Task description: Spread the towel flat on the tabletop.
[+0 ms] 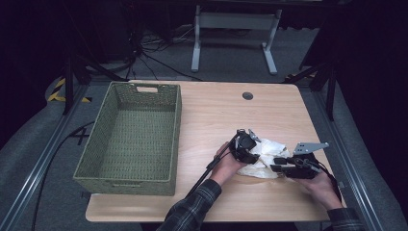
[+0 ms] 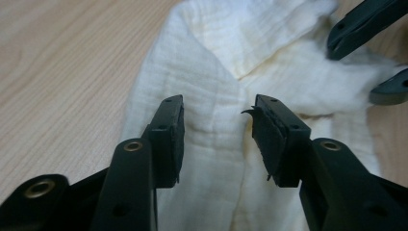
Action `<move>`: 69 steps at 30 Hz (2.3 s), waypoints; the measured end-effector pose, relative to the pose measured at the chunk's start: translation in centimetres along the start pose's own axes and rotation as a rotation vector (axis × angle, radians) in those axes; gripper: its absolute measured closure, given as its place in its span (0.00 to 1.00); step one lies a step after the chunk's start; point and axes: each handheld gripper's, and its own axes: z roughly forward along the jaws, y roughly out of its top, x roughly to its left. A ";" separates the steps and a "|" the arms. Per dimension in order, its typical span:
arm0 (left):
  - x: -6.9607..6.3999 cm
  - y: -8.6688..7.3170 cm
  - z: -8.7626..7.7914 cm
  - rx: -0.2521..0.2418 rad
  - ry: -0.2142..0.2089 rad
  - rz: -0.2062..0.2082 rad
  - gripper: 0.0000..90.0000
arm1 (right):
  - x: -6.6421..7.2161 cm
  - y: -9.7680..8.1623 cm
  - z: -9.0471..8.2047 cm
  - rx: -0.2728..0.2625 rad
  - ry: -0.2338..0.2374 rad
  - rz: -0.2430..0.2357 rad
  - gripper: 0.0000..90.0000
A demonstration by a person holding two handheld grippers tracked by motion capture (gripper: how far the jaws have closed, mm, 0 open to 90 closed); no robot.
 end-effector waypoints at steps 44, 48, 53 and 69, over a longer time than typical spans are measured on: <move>0.4 -5.3 -9.2 -0.082 0.059 -0.177 0.82 | -3.0 1.1 -2.1 -0.088 -0.102 0.042 0.84; -0.2 -3.7 -7.7 -0.099 0.015 -0.134 0.78 | -2.2 1.1 -2.2 -0.090 -0.082 0.027 0.85; -1.0 -1.8 -5.7 -0.105 -0.033 -0.071 0.73 | -1.8 1.0 -2.0 -0.085 -0.065 0.022 0.85; -0.6 0.1 -2.0 -0.083 -0.078 -0.078 0.95 | -1.4 0.7 -2.9 -0.099 -0.050 0.011 0.88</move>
